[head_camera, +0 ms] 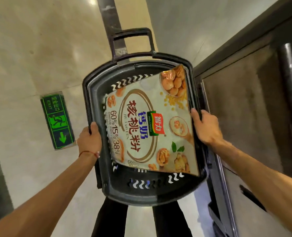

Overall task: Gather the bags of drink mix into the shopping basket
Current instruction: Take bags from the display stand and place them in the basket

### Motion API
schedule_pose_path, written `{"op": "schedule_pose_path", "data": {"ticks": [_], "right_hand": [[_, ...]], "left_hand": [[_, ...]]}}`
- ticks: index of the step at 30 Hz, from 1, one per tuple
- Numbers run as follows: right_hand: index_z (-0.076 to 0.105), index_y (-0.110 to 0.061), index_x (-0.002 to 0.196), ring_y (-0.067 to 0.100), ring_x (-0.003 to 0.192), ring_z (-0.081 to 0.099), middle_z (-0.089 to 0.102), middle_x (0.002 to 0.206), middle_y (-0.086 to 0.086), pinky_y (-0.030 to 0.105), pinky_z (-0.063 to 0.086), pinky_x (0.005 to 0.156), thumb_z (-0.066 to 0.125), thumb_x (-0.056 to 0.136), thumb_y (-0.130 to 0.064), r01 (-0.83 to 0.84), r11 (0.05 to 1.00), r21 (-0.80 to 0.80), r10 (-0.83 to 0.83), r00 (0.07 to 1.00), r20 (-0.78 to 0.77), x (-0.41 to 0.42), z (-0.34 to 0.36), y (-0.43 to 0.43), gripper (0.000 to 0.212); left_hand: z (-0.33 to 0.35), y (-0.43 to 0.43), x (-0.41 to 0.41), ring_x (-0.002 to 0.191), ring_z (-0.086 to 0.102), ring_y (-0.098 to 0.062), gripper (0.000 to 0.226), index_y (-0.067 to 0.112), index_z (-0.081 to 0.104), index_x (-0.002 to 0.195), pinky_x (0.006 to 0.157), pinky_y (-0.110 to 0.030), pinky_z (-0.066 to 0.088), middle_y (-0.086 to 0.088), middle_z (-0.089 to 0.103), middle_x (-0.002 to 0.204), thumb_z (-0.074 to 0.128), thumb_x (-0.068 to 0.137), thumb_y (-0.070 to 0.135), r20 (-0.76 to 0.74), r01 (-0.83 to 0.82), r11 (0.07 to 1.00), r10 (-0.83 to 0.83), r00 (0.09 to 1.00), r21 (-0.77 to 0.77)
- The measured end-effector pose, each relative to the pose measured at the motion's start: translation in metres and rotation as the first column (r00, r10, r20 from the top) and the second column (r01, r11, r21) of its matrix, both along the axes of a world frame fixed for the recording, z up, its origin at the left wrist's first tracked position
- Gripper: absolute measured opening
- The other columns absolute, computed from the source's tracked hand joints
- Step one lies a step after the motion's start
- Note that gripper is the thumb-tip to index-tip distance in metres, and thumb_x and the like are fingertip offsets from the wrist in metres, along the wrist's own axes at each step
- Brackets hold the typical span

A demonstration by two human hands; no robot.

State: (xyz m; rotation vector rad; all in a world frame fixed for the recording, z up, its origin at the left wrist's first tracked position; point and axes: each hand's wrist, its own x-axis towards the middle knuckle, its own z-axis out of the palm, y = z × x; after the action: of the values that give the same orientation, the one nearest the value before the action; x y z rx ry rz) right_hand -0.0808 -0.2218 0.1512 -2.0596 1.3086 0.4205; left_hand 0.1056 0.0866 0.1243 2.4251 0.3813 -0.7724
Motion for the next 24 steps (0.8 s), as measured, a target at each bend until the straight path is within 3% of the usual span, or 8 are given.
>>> {"op": "schedule_pose_path", "data": {"ticks": [2,4,7,11,14,16,20,24], "right_hand": [[0.060,0.000,0.109,0.043,0.099,0.064,0.068,0.103,0.023,0.043,0.048,0.078,0.033,0.105,-0.061,0.019,1.000,0.011,-0.019,1.000,0.011,-0.003,-0.018,-0.005,0.067],[0.054,-0.005,0.095,0.040,0.089,0.064,0.065,0.092,0.018,0.045,0.049,0.073,0.036,0.105,-0.060,0.048,0.998,0.028,-0.048,0.999,0.009,-0.009,-0.030,-0.010,0.058],[0.055,0.000,0.109,0.043,0.099,0.063,0.066,0.106,0.024,0.051,0.053,0.082,0.037,0.105,-0.057,0.075,0.996,0.038,-0.076,0.997,0.009,-0.012,-0.036,-0.016,0.060],[0.053,-0.005,0.101,0.039,0.093,0.064,0.066,0.099,0.019,0.051,0.054,0.078,0.040,0.106,-0.053,0.060,0.997,0.042,-0.061,0.998,0.024,-0.014,-0.039,-0.019,0.050],[0.050,-0.001,0.127,0.040,0.100,0.066,0.068,0.110,0.023,0.049,0.055,0.081,0.039,0.105,-0.056,0.043,0.996,0.076,-0.040,0.999,-0.030,-0.017,-0.035,-0.017,0.060],[0.043,-0.004,0.145,0.040,0.106,0.066,0.067,0.119,0.024,0.047,0.055,0.086,0.041,0.105,-0.057,0.038,0.996,0.084,-0.034,0.998,-0.058,-0.021,-0.025,-0.013,0.066],[0.051,-0.007,0.141,0.035,0.124,0.059,0.064,0.131,0.017,0.043,0.048,0.101,0.048,0.106,-0.045,0.034,0.999,0.003,-0.034,0.999,0.015,-0.033,0.018,0.001,0.052],[0.055,-0.007,0.137,0.033,0.127,0.054,0.062,0.132,0.015,0.040,0.042,0.105,0.052,0.106,-0.038,0.022,0.999,-0.035,-0.021,0.999,0.029,-0.050,0.081,0.024,0.044]], "left_hand": [[-0.016,-0.004,-0.004,0.101,0.057,-0.040,0.049,0.000,0.060,0.096,0.084,-0.042,0.040,-0.025,0.062,0.103,0.037,0.107,0.042,0.024,-0.006,1.000,0.006,1.000,0.008],[-0.027,-0.006,-0.012,0.091,0.055,-0.035,0.045,0.002,0.056,0.088,0.076,-0.037,0.035,-0.020,0.060,0.093,0.039,0.106,0.039,0.052,-0.004,1.000,0.004,0.999,0.005],[-0.033,-0.011,-0.018,0.084,0.048,-0.030,0.040,0.005,0.052,0.084,0.073,-0.034,0.031,-0.015,0.056,0.087,0.040,0.107,0.036,0.085,0.000,1.000,0.000,0.996,-0.002],[-0.032,-0.020,-0.020,0.084,0.049,-0.032,0.042,0.004,0.051,0.088,0.073,-0.035,0.033,-0.014,0.055,0.086,0.041,0.105,0.041,0.070,-0.038,0.999,0.038,0.997,-0.006],[-0.022,-0.025,-0.026,0.094,0.056,-0.038,0.042,0.002,0.051,0.110,0.079,-0.038,0.039,-0.018,0.060,0.100,0.046,0.103,0.043,0.016,0.008,1.000,-0.008,1.000,0.013],[-0.010,-0.029,-0.029,0.112,0.055,-0.041,0.048,0.000,0.048,0.126,0.091,-0.041,0.043,-0.022,0.059,0.120,0.051,0.101,0.041,-0.002,0.049,0.999,-0.049,0.999,0.009],[0.029,-0.039,-0.045,0.135,0.040,-0.041,0.068,-0.001,0.034,0.147,0.113,-0.048,0.035,-0.024,0.039,0.149,0.055,0.099,0.042,0.028,0.229,0.969,-0.233,0.972,0.097],[0.080,-0.045,-0.064,0.122,0.046,-0.036,0.050,0.007,0.045,0.137,0.102,-0.046,0.043,-0.018,0.045,0.137,0.047,0.101,0.041,0.055,0.456,0.885,-0.462,0.885,0.094]]}}
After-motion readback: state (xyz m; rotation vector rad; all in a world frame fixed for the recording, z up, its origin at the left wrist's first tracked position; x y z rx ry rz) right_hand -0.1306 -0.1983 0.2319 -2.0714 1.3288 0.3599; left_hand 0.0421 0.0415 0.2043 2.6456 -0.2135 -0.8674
